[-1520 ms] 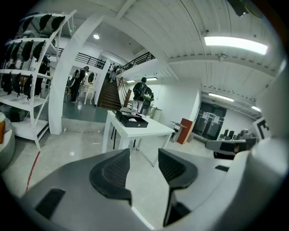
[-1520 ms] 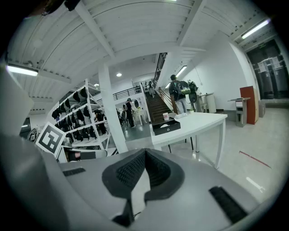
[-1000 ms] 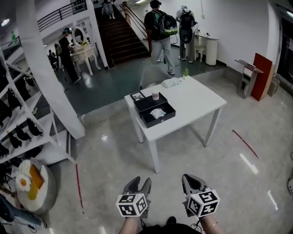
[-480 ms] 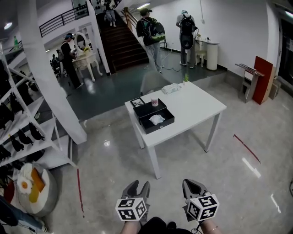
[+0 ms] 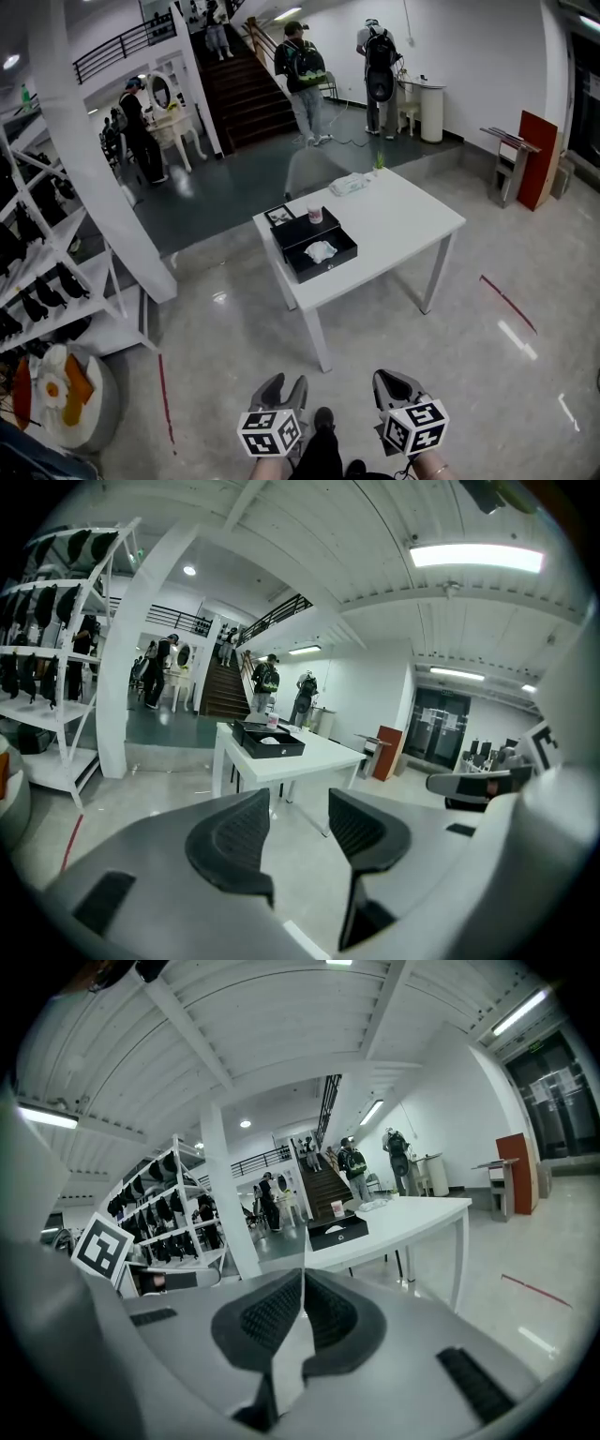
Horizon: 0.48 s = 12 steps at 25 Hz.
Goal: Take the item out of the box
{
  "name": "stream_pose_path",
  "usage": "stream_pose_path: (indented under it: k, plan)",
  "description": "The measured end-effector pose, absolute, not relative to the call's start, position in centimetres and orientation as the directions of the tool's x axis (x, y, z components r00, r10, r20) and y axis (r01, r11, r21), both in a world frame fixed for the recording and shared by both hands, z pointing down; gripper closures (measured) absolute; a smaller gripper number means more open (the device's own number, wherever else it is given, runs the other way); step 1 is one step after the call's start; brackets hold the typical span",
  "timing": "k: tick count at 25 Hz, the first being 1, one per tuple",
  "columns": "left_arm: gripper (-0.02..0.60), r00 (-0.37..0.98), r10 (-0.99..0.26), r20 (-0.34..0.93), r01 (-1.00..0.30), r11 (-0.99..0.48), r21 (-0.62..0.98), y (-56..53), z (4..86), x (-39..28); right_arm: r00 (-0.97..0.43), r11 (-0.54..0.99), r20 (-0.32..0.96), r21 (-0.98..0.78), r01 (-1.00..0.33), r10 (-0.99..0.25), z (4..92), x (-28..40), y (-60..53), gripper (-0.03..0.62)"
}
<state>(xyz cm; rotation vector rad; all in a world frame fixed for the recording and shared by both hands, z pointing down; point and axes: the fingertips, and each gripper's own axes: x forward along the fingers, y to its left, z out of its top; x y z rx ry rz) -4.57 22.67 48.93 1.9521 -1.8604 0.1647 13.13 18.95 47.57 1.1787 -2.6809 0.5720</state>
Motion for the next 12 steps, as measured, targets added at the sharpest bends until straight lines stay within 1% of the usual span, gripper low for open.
stream_pose_path:
  k: [12]
  plan:
    - [0.39,0.098,-0.926,0.364,-0.967,-0.001,0.256,13.3,49.9,-9.5,-0.658,0.602,0.317,-0.266,-0.753,-0.683,48.5,9.0,10.4,0.591]
